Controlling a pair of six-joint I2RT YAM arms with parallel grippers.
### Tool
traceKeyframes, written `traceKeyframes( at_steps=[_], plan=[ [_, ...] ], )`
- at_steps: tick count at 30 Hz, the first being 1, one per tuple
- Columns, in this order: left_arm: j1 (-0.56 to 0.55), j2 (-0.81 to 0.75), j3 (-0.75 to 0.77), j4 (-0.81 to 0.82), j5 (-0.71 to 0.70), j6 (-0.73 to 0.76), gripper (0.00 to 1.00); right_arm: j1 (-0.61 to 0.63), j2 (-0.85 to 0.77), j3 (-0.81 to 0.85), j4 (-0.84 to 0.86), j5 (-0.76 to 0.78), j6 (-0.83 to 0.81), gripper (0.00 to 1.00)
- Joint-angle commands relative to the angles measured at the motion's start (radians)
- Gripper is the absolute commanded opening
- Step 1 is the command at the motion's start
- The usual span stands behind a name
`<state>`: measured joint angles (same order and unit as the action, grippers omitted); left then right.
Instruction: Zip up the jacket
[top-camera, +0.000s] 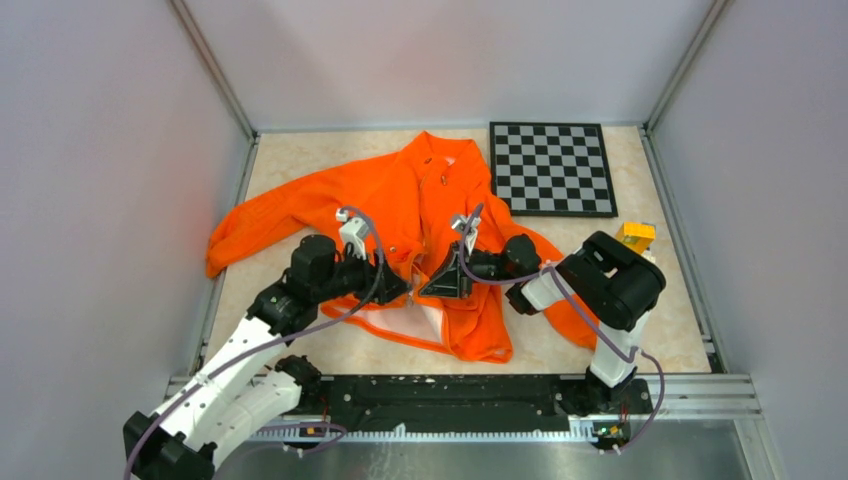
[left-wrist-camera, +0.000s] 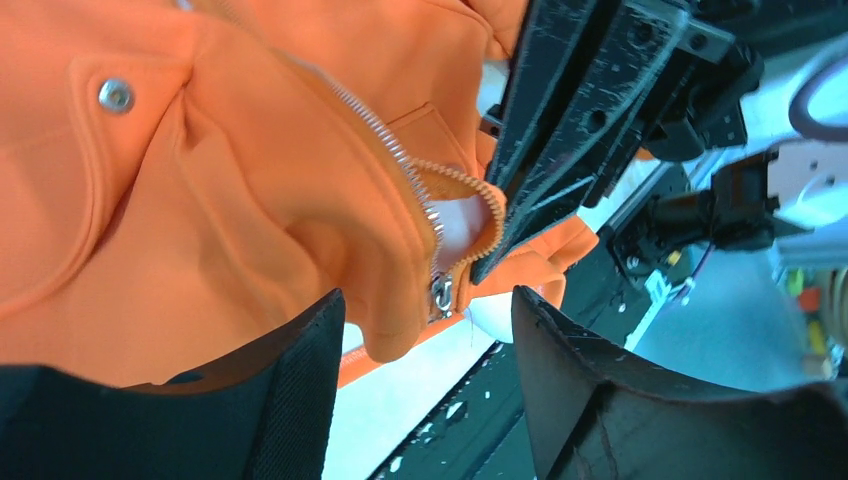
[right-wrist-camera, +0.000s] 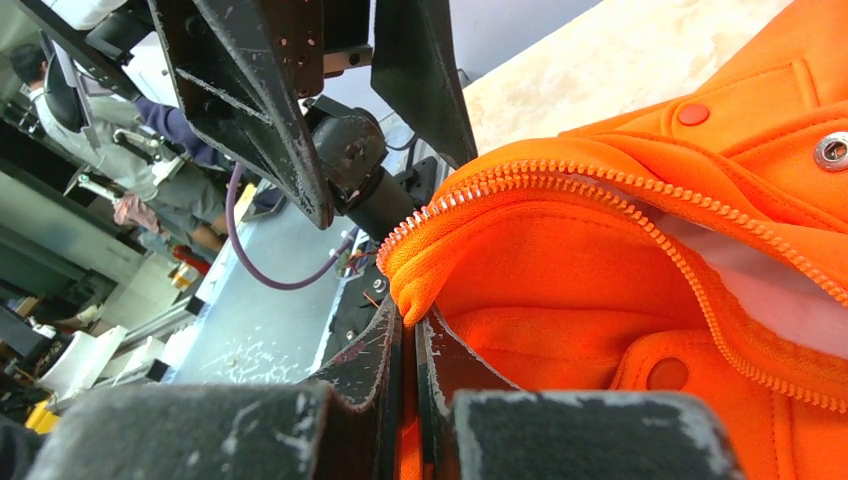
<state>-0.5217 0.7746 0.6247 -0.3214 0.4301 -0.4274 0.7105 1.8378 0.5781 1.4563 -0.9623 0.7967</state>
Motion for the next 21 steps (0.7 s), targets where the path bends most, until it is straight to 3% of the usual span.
traceKeyframes(
  at_steps=[1,6,12,21],
  plan=[
    [-0.001,-0.046,0.004,-0.080,-0.110,-0.193,0.67,-0.006,0.007,0.026,0.104,-0.009,0.006,0.00],
    [0.000,-0.084,-0.100,0.053,-0.063,-0.282,0.66,-0.005,0.007,0.027,0.128,-0.014,0.027,0.00],
    [0.000,-0.078,-0.157,0.152,-0.056,-0.264,0.61,-0.003,0.006,0.022,0.132,-0.016,0.028,0.00],
    [0.000,-0.061,-0.156,0.130,-0.005,-0.183,0.28,0.001,0.009,0.029,0.116,-0.009,0.022,0.00]
  ],
)
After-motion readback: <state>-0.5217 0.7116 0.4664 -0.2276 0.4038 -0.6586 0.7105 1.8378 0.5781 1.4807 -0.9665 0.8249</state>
